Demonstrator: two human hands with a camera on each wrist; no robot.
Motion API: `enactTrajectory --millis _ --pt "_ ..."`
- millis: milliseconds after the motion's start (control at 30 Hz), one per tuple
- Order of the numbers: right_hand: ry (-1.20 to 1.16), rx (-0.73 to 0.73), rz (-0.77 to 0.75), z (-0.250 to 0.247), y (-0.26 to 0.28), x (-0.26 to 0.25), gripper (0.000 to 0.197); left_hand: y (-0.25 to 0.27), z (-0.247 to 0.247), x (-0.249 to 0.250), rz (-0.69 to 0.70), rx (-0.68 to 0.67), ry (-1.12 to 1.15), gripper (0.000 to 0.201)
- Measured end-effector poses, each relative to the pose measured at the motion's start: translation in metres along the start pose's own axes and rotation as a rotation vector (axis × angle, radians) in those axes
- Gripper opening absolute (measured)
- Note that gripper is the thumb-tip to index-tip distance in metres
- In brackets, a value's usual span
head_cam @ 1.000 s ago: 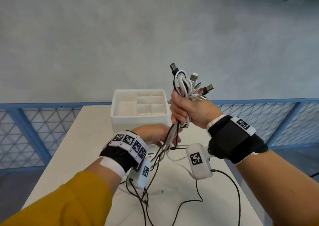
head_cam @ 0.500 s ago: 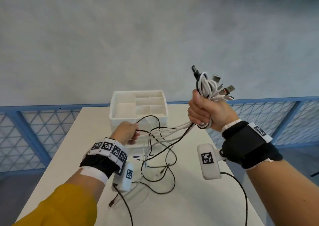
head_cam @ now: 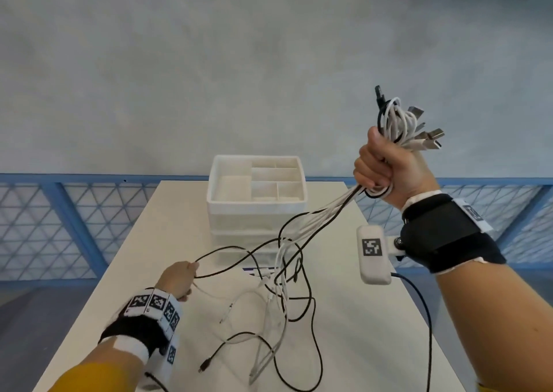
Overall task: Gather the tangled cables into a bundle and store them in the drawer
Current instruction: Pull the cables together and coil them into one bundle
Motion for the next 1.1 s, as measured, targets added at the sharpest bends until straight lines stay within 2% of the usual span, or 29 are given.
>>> enactTrajectory --millis 100,133,200,367,400,467,500,533,567,600,633,700,733,800,867,900,933,967,1033,1067,1100 --pt "0.028 -0.018 0.005 0.001 -0.003 0.0 0.05 0.0 0.002 0.008 0.282 -0.107 0.78 0.036" --pt "0.046 -0.021 0.01 0.0 -0.003 0.001 0.049 0.001 0.0 0.012 0.35 -0.128 0.943 0.038" --pt "0.059 -0.021 0.013 -0.001 -0.003 0.001 0.046 0.002 -0.006 0.015 0.399 -0.095 1.027 0.04" --pt "0.029 0.06 -0.009 0.004 -0.006 0.002 0.045 -0.008 -0.002 0.011 0.387 0.09 0.629 0.03" --pt "0.035 0.095 -0.006 0.008 -0.008 0.003 0.044 -0.006 0.001 0.014 0.373 0.11 0.506 0.033" --pt "0.052 0.186 0.011 0.014 -0.014 0.007 0.041 0.007 0.006 0.029 0.395 0.261 0.221 0.039" --pt "0.062 0.236 0.023 0.017 -0.016 0.01 0.039 0.022 0.009 0.043 0.506 0.37 0.123 0.035" --pt "0.073 0.281 0.036 0.019 -0.017 0.013 0.037 0.043 0.017 0.058 0.678 0.464 0.051 0.026" --pt "0.083 0.313 0.047 0.022 -0.019 0.017 0.035 0.063 0.027 0.073 0.844 0.491 -0.024 0.018" --pt "0.095 0.337 0.056 0.025 -0.02 0.02 0.034 0.081 0.043 0.086 0.973 0.431 -0.109 0.018" --pt "0.109 0.355 0.062 0.028 -0.021 0.022 0.033 0.092 0.06 0.095 1.037 0.308 -0.182 0.029" --pt "0.145 0.363 0.066 0.035 -0.023 0.025 0.032 0.098 0.097 0.105 0.988 0.046 -0.309 0.044" --pt "0.164 0.351 0.067 0.039 -0.024 0.026 0.032 0.096 0.111 0.108 0.932 0.001 -0.366 0.045" --pt "0.189 0.32 0.069 0.043 -0.025 0.025 0.032 0.093 0.12 0.113 0.92 0.095 -0.33 0.037" --pt "0.201 0.269 0.064 0.044 -0.023 0.022 0.034 0.09 0.11 0.115 1.005 0.247 -0.092 0.021" --pt "0.206 0.24 0.063 0.044 -0.022 0.021 0.034 0.086 0.103 0.115 1.024 0.28 0.007 0.014" --pt "0.212 0.214 0.068 0.044 -0.02 0.02 0.035 0.079 0.097 0.114 1.016 0.256 0.047 0.015" --pt "0.218 0.189 0.074 0.044 -0.02 0.019 0.035 0.071 0.092 0.114 0.979 0.158 0.024 0.023" --pt "0.22 0.173 0.088 0.043 -0.018 0.02 0.036 0.058 0.099 0.112 0.848 -0.186 -0.209 0.029" --pt "0.219 0.173 0.096 0.042 -0.017 0.022 0.037 0.054 0.103 0.11 0.808 -0.308 -0.327 0.024" --pt "0.224 0.172 0.105 0.041 -0.016 0.023 0.036 0.05 0.106 0.107 0.788 -0.374 -0.4 0.017"
Point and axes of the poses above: each hand's wrist, its own y-axis away from the middle knuckle, its own z-axis out of the palm, x = y × z, the point moved 3 cm from there along -y, towards the middle knuckle, and after that the axes turned 12 degrees about -x, right-handed, at the moved point
